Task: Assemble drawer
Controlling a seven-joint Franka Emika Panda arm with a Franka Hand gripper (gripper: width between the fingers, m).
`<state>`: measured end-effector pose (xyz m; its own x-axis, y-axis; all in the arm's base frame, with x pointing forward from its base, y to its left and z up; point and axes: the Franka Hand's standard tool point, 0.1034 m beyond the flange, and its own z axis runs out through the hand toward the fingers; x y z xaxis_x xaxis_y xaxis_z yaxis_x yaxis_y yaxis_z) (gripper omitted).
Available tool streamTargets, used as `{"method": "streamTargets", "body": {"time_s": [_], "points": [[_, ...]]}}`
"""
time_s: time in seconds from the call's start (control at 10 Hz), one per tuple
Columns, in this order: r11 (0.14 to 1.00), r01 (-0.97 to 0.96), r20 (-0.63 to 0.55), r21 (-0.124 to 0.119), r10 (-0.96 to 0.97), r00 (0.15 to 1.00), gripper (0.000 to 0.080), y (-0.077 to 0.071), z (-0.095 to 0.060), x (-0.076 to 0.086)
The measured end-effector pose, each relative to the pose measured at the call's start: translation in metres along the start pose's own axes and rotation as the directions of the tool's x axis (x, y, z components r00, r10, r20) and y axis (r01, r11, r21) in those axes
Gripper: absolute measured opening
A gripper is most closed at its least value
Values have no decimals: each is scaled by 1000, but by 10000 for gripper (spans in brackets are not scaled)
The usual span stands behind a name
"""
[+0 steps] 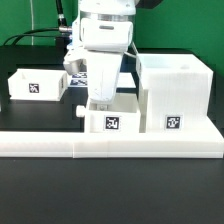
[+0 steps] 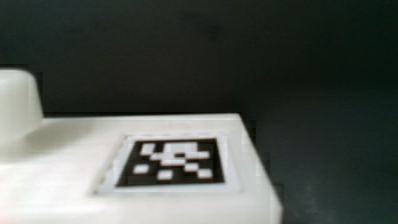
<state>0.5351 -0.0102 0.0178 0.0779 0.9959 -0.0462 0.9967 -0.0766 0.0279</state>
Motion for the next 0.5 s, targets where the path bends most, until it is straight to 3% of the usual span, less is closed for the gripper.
{"method": "streamTargets", "body": {"time_s": [0.5], "points": [[1000, 9, -4, -2, -9, 1000, 42, 2, -1, 6]]}}
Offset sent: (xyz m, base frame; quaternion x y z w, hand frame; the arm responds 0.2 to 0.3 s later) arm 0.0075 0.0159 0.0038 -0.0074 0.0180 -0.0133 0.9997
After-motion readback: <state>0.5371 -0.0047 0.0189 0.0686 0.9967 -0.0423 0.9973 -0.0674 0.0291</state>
